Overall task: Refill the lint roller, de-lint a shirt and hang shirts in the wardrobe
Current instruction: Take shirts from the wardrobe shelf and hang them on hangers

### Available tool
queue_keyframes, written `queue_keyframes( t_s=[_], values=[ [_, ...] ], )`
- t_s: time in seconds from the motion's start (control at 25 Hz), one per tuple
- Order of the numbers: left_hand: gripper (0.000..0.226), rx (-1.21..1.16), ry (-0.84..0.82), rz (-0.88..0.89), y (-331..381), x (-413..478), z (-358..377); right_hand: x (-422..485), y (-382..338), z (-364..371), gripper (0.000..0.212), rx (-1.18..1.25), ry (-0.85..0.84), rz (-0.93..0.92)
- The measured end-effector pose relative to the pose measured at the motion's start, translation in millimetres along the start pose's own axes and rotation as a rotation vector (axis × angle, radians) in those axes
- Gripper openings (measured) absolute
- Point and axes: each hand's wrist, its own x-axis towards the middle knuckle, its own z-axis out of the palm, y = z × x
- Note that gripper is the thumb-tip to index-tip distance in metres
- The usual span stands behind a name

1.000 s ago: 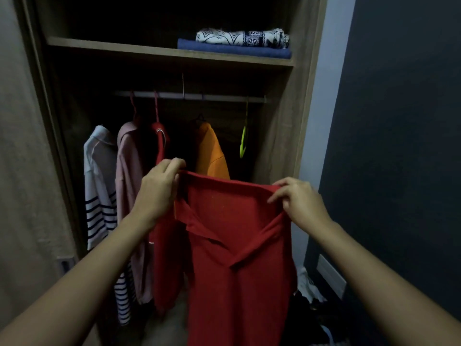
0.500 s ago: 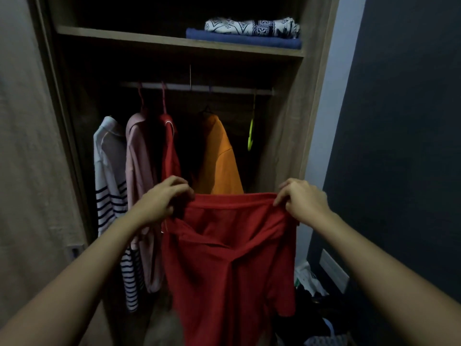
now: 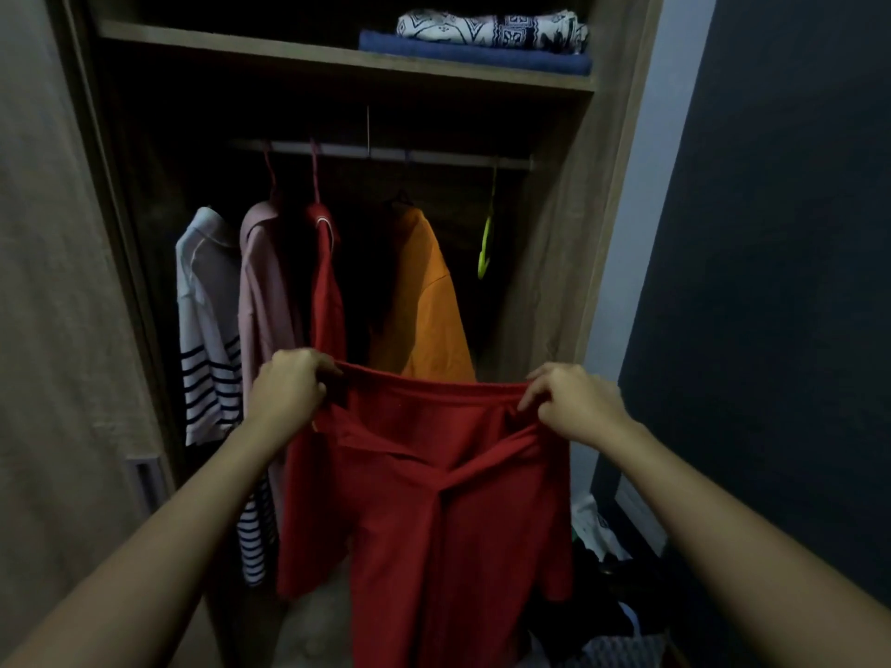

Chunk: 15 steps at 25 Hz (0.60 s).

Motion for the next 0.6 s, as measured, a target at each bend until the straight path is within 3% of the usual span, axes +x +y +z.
queue_keyframes(
  t_s=[0.08,0.16,0.24,0.32,0.4,0.44,0.52,0.6],
  values=[
    [0.041,-0.029,0.179,0.053,8,2,-4,4,0,-11,0.042,0.085,0.17,0.035],
    [0.054,0.041,0.049,0.107,25,4,-4,11,-4,-15,0.048,0.226,0.224,0.024],
    [0.064,0.106,-0.171,0.061,32,3,-1,14,-6,-12,0.051,0.321,0.146,0.032],
    [0.054,0.041,-0.108,-0.018,28,6,-5,17,-3,-11,0.052,0.345,0.108,0.052],
    [0.041,-0.079,-0.028,-0.013,23,8,-6,22,-1,-14,0.052,0.313,0.125,0.033],
    [0.035,-0.185,-0.067,0.041,23,8,-4,29,-1,-15,0.05,0.274,0.126,0.013],
    [0.04,-0.36,-0.164,0.175,29,8,2,44,1,-18,0.046,0.141,0.063,-0.028],
    [0.047,-0.387,-0.156,0.232,39,10,12,60,2,-14,0.042,-0.073,-0.035,-0.056]
  ],
)
